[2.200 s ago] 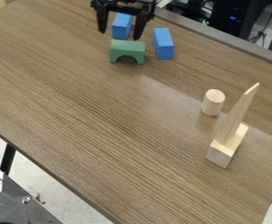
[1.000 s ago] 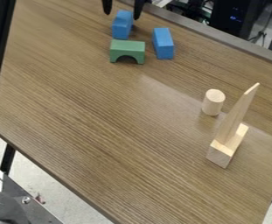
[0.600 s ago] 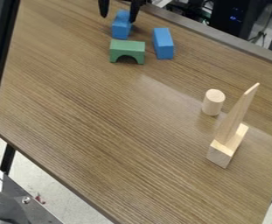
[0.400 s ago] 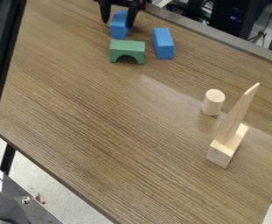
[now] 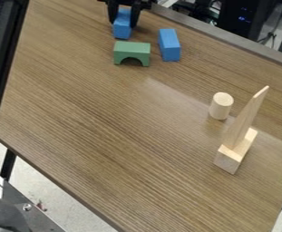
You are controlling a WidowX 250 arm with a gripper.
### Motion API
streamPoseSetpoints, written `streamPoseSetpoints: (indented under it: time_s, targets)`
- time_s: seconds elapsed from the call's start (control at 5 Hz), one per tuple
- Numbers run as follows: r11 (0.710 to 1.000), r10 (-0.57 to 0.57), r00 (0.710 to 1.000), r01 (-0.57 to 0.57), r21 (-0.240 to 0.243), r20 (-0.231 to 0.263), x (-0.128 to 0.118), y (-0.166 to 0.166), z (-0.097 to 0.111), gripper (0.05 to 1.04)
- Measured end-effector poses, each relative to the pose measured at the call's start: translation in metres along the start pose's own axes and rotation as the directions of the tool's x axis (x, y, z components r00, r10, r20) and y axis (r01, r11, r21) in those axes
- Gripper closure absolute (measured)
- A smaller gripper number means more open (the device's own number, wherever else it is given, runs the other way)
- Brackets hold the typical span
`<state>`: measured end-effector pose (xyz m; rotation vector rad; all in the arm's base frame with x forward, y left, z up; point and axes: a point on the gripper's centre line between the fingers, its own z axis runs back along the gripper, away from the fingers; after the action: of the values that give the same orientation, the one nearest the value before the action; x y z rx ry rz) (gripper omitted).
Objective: Put the blue block on top of other blue block
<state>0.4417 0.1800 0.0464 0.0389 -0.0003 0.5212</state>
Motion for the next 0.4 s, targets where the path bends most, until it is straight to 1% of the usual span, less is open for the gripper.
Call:
streamPoseSetpoints:
  time_s: [0.2,0.4]
  targets:
    - [0.996,0.049,0.998,-0.052,-0.066,-0.046,-0.009,-0.003,0.016,0.519]
    - [0.990,0.085,0.996,-0.083,-0.118,0.012,-0.012,-0.004,0.059,0.519]
